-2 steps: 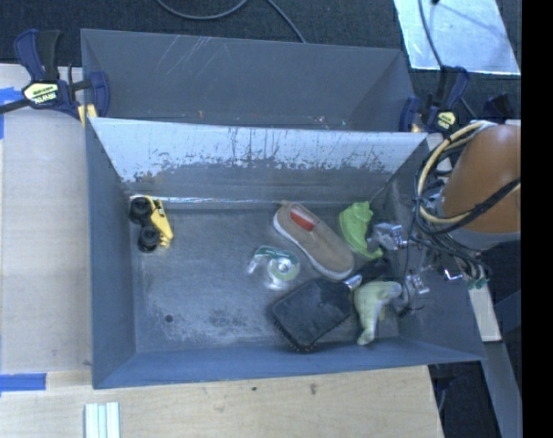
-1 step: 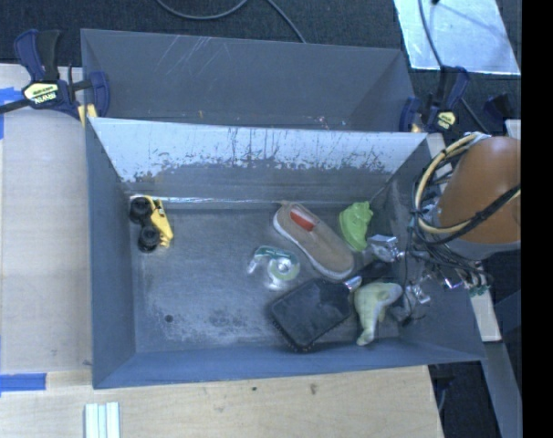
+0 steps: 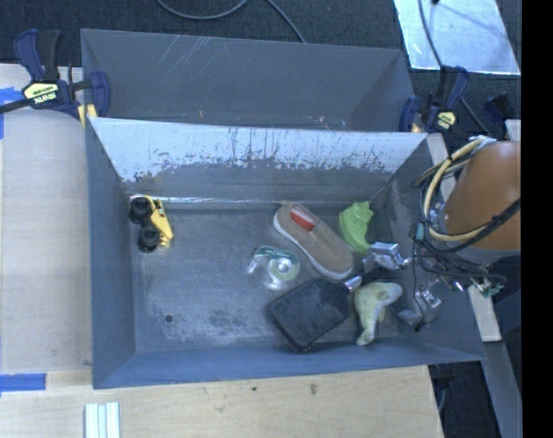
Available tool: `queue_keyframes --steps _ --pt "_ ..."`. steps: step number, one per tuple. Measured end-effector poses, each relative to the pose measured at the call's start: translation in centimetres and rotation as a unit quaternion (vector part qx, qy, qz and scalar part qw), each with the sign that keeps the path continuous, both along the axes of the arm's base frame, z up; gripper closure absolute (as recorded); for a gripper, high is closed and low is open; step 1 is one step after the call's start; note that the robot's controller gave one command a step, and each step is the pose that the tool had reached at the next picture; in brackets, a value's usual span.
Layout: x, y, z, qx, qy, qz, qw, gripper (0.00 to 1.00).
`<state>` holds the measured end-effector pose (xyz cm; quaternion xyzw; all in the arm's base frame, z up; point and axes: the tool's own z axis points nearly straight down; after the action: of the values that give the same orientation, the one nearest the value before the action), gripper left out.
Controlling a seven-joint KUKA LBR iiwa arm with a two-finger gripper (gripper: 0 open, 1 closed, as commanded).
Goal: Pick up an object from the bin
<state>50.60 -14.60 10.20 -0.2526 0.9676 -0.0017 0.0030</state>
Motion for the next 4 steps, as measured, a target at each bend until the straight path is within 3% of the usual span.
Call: queue_keyframes --steps 1,2,4 --pt "-1.8 0.6 -2.9 0.002 -0.0014 0.081 0.9967 0.00" --pt "-0.2 0.8 -3.2 0.000 -0.0008 0.250 0.9681 1.00" --pt "-0.3 0.8 -2.8 0.000 0.0003 0.250 0.9682 1.00"
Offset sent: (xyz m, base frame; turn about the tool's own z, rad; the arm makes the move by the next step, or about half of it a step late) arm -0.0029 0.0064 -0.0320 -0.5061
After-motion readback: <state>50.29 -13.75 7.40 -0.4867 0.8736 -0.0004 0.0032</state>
